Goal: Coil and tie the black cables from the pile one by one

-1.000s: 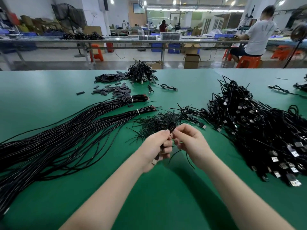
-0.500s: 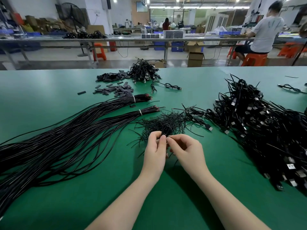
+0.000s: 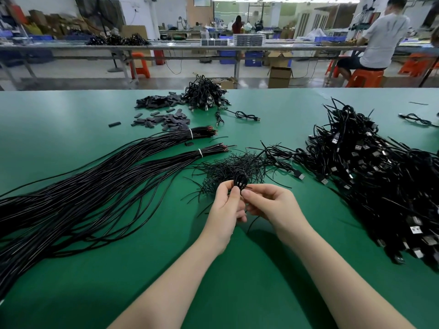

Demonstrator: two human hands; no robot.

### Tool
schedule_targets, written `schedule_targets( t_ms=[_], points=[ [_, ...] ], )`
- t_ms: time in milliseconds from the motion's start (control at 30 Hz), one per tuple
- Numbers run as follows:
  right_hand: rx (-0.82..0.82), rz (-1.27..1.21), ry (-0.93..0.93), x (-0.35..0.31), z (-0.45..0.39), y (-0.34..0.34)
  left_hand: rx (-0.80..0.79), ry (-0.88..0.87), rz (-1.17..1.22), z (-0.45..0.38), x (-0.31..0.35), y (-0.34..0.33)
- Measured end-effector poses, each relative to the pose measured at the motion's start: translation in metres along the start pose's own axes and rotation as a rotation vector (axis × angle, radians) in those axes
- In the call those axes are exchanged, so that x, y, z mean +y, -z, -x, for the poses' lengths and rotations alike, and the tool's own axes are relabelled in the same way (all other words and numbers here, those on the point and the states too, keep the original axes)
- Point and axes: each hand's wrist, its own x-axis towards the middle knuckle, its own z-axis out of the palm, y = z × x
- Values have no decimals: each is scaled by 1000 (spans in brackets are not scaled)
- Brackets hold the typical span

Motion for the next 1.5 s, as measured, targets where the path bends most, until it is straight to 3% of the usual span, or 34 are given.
schedule_targets(
  t_ms=[533, 667, 867, 1067, 1200, 1333, 1500],
  points=[
    [10, 152, 49, -1, 4, 0, -36, 26, -33, 3, 6, 2],
    [18, 99, -30, -1, 2, 0, -16, 8, -38, 3, 5, 2],
    [-99, -112, -201, -7, 3, -2, -6, -15, -26, 5, 6, 0],
    [102, 253, 101, -3, 2, -4, 258, -244, -564, 7, 1, 1],
    [123, 416, 169, -5, 3, -3, 202, -311, -457, 8, 5, 1],
    [85, 404, 198, -6, 5, -7, 183, -291, -307, 8, 8, 2],
    [-25, 158, -20, -8, 8, -7, 218, -289, -368, 3, 9, 8]
  ],
)
